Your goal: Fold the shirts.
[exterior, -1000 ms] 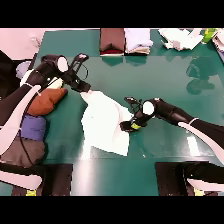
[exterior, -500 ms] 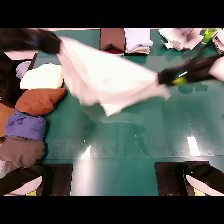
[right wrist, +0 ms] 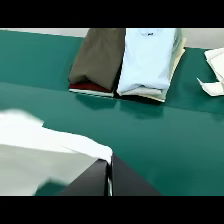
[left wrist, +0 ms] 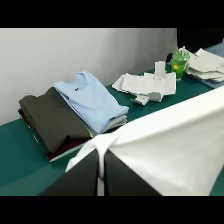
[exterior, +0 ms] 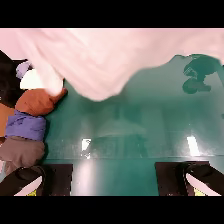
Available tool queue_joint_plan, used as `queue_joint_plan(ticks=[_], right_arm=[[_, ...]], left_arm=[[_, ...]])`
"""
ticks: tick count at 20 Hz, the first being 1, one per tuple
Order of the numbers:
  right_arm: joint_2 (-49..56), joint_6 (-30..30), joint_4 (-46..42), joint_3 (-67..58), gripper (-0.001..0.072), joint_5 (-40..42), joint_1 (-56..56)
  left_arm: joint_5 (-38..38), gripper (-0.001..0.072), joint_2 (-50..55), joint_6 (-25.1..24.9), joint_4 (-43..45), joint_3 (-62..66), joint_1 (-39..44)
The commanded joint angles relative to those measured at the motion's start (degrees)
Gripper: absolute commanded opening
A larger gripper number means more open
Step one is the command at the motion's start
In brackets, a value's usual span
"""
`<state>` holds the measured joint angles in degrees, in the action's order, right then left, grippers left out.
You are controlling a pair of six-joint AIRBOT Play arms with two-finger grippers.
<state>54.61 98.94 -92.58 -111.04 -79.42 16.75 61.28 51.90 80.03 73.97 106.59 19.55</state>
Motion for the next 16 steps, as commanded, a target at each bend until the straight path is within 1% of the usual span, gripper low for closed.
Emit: queue_joint_plan(ticks=[1,3,4,7,9,12,14,15,16], right_arm=[[6.29,-2.08,-0.04,-4.28,0.0014,-7.61,-0.2],[9.44,-3.06,-0.09,1.95,0.0015,-10.05,-0.09],[10.51,-3.04,-0.11,6.47,0.0015,-9.94,-0.09],[12.02,-3.02,0.0,23.26,0.0015,-5.4,-0.07],[11.96,-2.99,-0.02,32.5,0.0014,-2.97,-0.07],[11.93,-2.86,0.07,39.47,0.0014,-2.51,-0.04],[11.96,-2.84,0.02,40.57,0.0015,-2.38,-0.04],[11.85,-2.84,0.02,40.48,0.0015,-1.99,-0.04],[11.52,-2.84,0.04,40.39,0.0015,-1.36,-0.04]], left_arm=[[9.11,0.0029,4.94,-1.62,-2.1,0.66,0.04],[16.44,0.0029,10.6,-1.62,-2.12,-1.99,0.07],[17.22,0.0029,12.81,-1.64,-2.12,-5.49,0.04],[14.25,0.0028,17.33,-1.68,-2.25,-22.12,0.07],[11.45,0.0029,18.49,-2.21,-2.49,-33.7,0.39],[10.58,0.0029,18.53,-2.56,-2.45,-45.35,4.37],[11.13,0.0032,18.56,-2.54,-2.47,-47.71,7.72],[11.32,0.0141,18.43,-2.54,-2.47,-47.63,8.83],[11.37,0.0462,18.32,-2.51,-2.69,-47.28,8.98]])
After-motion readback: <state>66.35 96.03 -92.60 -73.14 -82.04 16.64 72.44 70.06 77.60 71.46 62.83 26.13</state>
